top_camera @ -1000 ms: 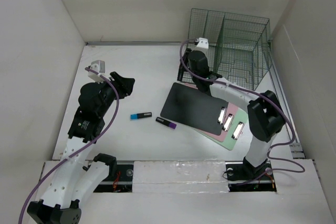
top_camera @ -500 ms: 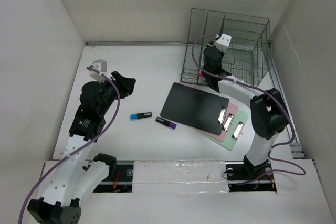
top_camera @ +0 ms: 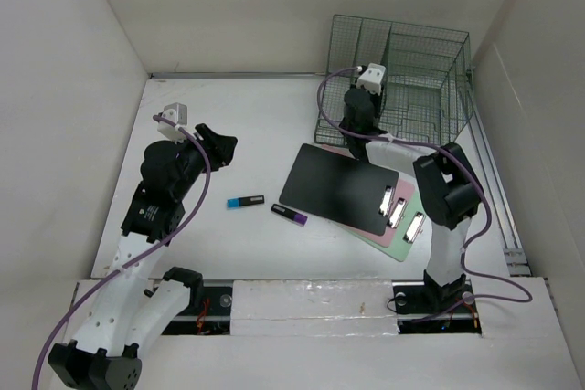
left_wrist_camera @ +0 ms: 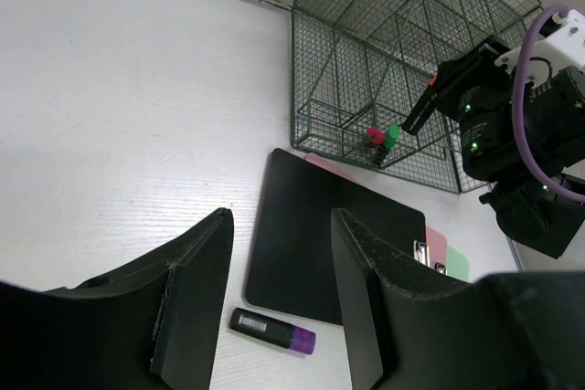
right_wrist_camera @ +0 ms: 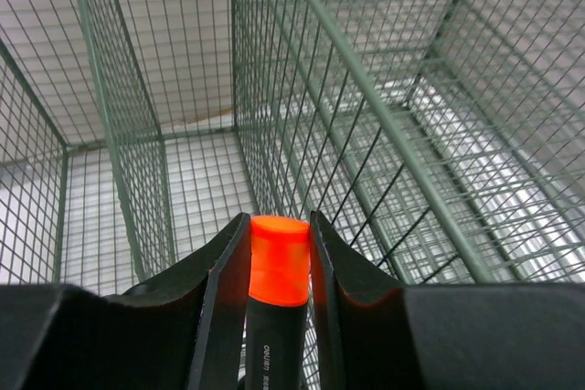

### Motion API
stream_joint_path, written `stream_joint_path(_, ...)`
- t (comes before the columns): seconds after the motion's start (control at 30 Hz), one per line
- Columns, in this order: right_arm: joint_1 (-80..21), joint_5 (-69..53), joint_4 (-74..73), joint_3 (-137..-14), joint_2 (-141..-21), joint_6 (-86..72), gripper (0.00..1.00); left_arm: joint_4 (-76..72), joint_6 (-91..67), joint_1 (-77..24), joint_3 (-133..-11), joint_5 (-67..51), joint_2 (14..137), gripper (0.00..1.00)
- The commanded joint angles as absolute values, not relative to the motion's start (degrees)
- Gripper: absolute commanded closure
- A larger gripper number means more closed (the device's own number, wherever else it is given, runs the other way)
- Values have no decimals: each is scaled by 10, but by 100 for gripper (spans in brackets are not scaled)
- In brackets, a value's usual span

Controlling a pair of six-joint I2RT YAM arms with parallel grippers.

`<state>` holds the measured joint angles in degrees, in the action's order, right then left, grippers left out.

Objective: Organize the desk

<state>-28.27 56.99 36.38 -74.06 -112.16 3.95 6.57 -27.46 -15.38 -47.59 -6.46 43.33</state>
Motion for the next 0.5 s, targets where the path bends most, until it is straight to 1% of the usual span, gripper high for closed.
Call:
stream_joint_path(0.0,-290,608,452,-742,-1122,92,80,42,-267,-152,-483,-72,432,57)
stream_joint_path(0.3,-301,646,549,-728,-1154,198,82,42,-267,-152,-483,-75,428,57)
stream_joint_path(0.47,-306,652,562,-728,-1166,216,83,41,-267,-152,-481,-75,427,57)
